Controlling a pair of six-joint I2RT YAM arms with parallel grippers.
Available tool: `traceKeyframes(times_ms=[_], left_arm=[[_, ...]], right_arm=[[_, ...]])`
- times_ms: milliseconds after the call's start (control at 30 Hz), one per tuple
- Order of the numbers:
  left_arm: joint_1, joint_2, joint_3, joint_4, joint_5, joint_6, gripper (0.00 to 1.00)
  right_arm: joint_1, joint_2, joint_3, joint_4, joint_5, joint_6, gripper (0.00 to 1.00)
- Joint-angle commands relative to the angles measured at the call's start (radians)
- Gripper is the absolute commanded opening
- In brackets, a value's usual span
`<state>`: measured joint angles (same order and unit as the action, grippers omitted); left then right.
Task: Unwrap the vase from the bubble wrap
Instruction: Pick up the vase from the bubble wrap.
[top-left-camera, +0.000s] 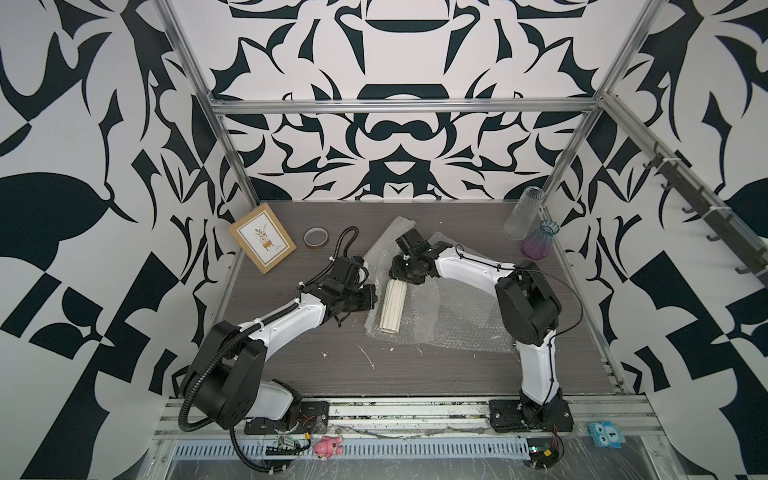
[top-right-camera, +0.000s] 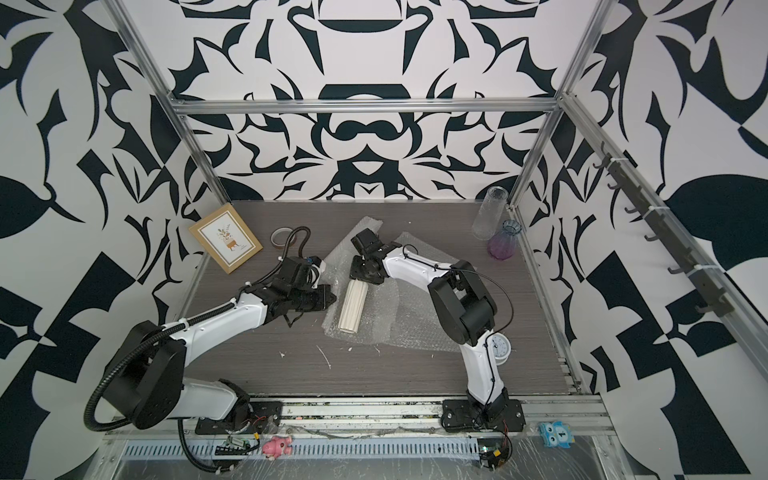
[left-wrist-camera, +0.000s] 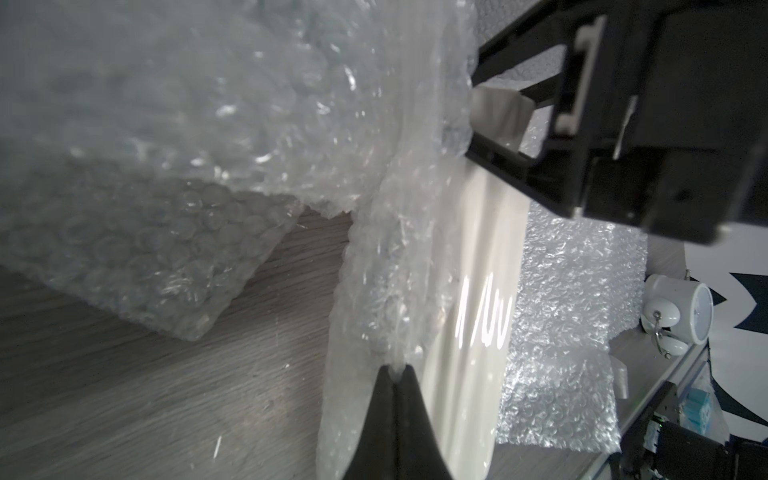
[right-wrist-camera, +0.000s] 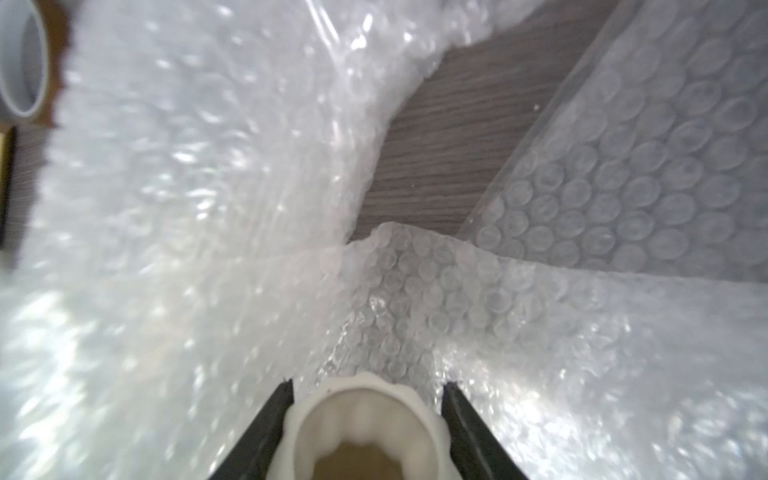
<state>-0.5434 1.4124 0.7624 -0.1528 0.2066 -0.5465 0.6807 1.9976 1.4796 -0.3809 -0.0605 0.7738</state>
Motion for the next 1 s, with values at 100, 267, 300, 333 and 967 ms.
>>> traceKeyframes(times_ms=[100, 267, 300, 333, 967], left_arm=[[0.005, 0.023, 0.003, 0.009, 0.02, -0.007, 0.0], [0.005, 0.03, 0.009, 0.007, 0.019, -0.007, 0.0], [0.004, 0.034, 0.009, 0.006, 0.019, -0.007, 0.0], [0.005, 0.035, 0.011, 0.006, 0.019, -0.007, 0.0], [0.004, 0.056, 0.036, -0.005, 0.023, -0.012, 0.0]], right_arm=[[0.034, -0.129, -0.102, 0.148, 0.036, -0.097, 0.33], [0.049, -0.223, -0.226, 0.253, 0.03, -0.145, 0.32], [0.051, -0.249, -0.258, 0.286, 0.025, -0.154, 0.32], [0.052, -0.273, -0.286, 0.313, 0.023, -0.16, 0.32], [0.069, -0.634, -0.547, 0.46, 0.039, -0.31, 0.28]])
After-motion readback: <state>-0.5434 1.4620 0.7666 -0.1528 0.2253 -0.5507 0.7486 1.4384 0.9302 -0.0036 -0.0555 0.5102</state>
